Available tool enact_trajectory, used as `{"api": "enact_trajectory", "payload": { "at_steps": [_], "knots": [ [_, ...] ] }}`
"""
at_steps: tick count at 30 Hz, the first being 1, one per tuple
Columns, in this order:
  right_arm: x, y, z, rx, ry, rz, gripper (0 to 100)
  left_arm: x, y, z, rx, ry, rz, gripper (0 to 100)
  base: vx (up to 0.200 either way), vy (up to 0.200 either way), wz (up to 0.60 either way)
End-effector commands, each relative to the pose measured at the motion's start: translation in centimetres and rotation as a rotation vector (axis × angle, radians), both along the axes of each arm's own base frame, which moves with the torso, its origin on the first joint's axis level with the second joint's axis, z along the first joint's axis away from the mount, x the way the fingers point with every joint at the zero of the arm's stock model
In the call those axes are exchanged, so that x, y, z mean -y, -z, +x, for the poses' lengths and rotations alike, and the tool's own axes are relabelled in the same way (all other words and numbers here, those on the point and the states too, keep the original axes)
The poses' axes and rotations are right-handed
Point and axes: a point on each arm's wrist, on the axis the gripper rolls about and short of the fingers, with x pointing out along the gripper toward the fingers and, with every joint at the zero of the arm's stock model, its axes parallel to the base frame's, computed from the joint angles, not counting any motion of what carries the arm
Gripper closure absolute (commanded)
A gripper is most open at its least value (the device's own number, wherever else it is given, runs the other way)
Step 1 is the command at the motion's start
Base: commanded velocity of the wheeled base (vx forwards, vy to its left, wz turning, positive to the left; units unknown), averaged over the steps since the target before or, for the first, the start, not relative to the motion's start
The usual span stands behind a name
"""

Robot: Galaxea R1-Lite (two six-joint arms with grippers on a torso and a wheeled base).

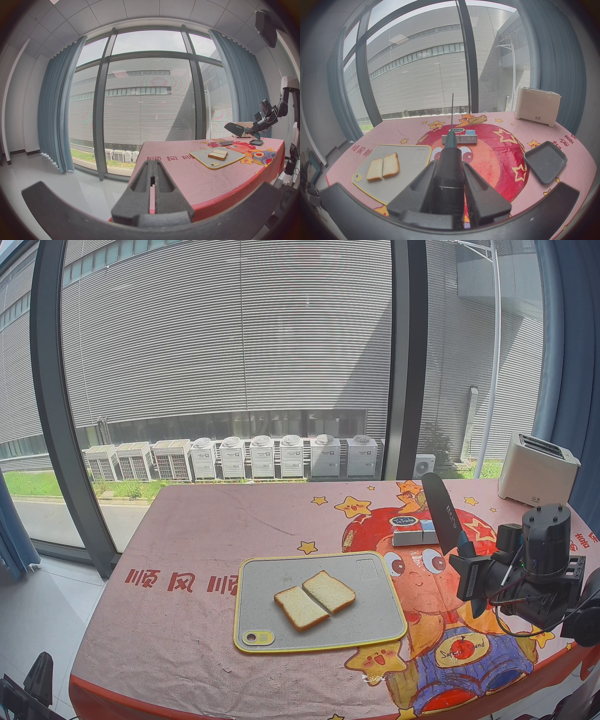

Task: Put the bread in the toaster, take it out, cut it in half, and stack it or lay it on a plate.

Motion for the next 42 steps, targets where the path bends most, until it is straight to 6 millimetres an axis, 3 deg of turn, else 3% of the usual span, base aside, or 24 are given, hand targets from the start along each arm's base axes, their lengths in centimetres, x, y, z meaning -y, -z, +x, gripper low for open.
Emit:
{"api": "enact_trajectory", "payload": {
  "at_steps": [1,15,42],
  "knots": [
    [0.3,0.4,-0.1,-0.013,0.006,-0.012,100,0.0,0.5,0.0,-0.001,-0.001,0.000,100,0.000,0.000,0.00],
    [1.0,1.1,0.0,-0.048,0.015,-0.016,100,0.0,0.5,0.0,-0.001,-0.001,0.000,100,0.000,0.000,0.00],
    [0.6,3.6,0.6,-0.140,0.014,-0.056,100,0.0,0.5,0.0,-0.001,-0.001,0.000,100,0.000,0.000,0.00]
  ]
}}
